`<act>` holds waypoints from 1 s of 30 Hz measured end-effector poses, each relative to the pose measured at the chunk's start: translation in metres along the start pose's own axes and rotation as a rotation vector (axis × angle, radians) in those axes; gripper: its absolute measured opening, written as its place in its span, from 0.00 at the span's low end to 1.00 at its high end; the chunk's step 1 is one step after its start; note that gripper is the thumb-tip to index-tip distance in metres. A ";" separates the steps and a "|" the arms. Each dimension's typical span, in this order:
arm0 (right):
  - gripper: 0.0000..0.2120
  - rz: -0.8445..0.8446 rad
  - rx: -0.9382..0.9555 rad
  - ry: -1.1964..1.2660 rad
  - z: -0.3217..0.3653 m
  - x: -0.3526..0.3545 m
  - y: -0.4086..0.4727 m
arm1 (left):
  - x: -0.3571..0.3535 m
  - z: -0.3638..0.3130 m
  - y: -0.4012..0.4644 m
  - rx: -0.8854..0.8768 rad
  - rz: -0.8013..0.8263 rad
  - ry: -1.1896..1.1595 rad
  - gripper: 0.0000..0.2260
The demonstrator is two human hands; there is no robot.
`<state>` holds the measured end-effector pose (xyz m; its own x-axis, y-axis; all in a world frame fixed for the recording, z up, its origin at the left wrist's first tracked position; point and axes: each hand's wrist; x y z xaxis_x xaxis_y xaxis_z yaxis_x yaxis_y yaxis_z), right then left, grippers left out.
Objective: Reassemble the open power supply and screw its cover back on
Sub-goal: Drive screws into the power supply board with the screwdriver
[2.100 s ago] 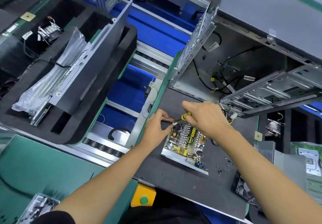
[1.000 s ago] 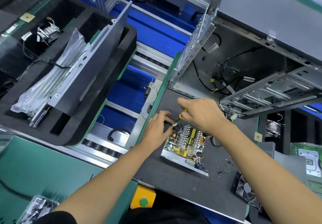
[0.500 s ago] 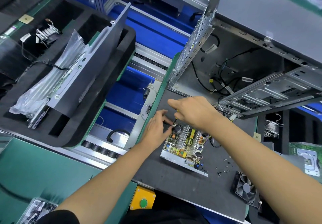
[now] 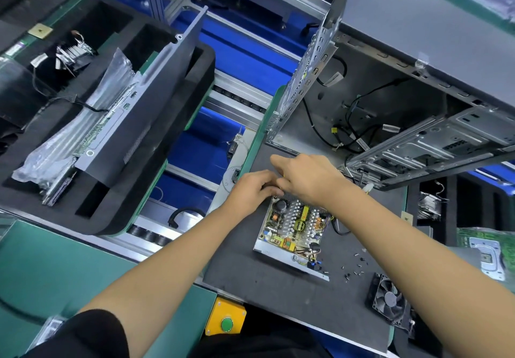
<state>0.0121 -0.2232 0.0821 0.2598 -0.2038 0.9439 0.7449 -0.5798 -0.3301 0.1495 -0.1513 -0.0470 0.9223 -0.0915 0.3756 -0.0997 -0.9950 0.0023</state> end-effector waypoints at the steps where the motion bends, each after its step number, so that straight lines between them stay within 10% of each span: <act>1: 0.09 0.019 -0.001 0.007 0.000 0.002 0.000 | 0.001 0.001 0.000 -0.013 0.002 0.003 0.02; 10: 0.08 0.078 0.068 -0.039 -0.003 0.015 0.007 | 0.010 -0.003 0.009 0.063 0.054 0.008 0.18; 30: 0.09 0.091 0.251 -0.275 -0.002 0.026 0.003 | 0.017 -0.013 0.011 0.014 0.091 0.111 0.20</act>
<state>0.0198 -0.2312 0.1055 0.4611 -0.0066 0.8873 0.8297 -0.3512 -0.4338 0.1595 -0.1632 -0.0280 0.8624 -0.1774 0.4741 -0.1751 -0.9833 -0.0494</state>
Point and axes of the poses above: each hand's wrist, its own y-axis towards the middle knuckle, its own x-axis out of the back of the hand, z = x × y
